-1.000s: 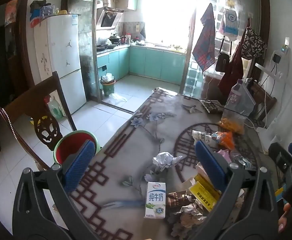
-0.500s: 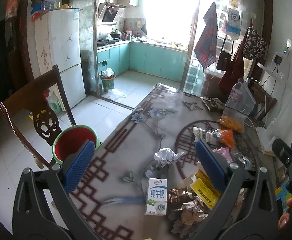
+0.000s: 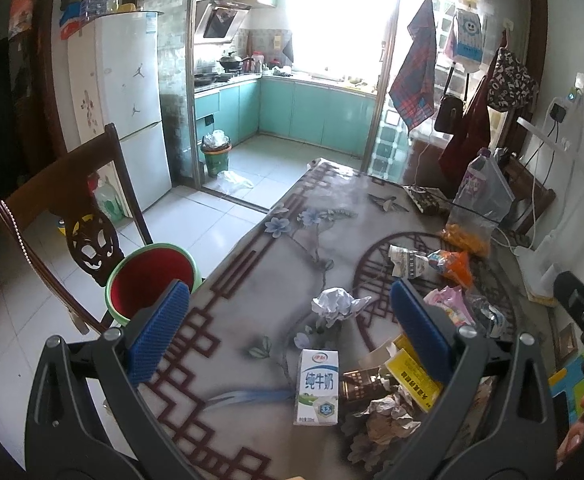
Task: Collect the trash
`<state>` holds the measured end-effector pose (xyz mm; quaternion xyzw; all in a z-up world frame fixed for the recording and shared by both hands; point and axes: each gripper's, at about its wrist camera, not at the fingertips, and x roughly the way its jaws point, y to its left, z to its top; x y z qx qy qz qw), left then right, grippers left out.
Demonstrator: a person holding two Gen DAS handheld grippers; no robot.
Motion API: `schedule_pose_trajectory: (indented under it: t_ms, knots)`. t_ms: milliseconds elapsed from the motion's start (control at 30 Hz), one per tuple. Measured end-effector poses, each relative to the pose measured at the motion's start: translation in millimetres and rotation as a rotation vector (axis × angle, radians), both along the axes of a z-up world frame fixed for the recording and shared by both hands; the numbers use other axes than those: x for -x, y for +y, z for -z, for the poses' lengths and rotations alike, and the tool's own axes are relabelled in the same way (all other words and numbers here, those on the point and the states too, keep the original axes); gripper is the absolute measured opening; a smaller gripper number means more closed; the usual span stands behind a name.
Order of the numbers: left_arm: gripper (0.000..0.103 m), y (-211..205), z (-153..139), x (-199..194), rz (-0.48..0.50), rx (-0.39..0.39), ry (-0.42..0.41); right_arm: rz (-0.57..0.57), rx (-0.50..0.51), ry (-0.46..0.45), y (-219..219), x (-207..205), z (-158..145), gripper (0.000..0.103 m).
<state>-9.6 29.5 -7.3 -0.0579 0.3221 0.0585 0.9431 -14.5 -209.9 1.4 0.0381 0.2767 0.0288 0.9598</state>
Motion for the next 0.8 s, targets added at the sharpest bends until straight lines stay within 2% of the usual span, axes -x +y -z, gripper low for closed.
schedule_pose_trajectory:
  t_ms: [200,800]
  knots:
    - [0.099,-2.9,2.5,0.2,0.002,-0.036,0.001,0.004,0.005,-0.003,1.2,0.7,-0.8,0.096]
    - [0.099,-5.6,9.3,-4.8,0.051,-0.049,0.02,0.004,0.008,0.007,4.2,0.0,3.1,0.096]
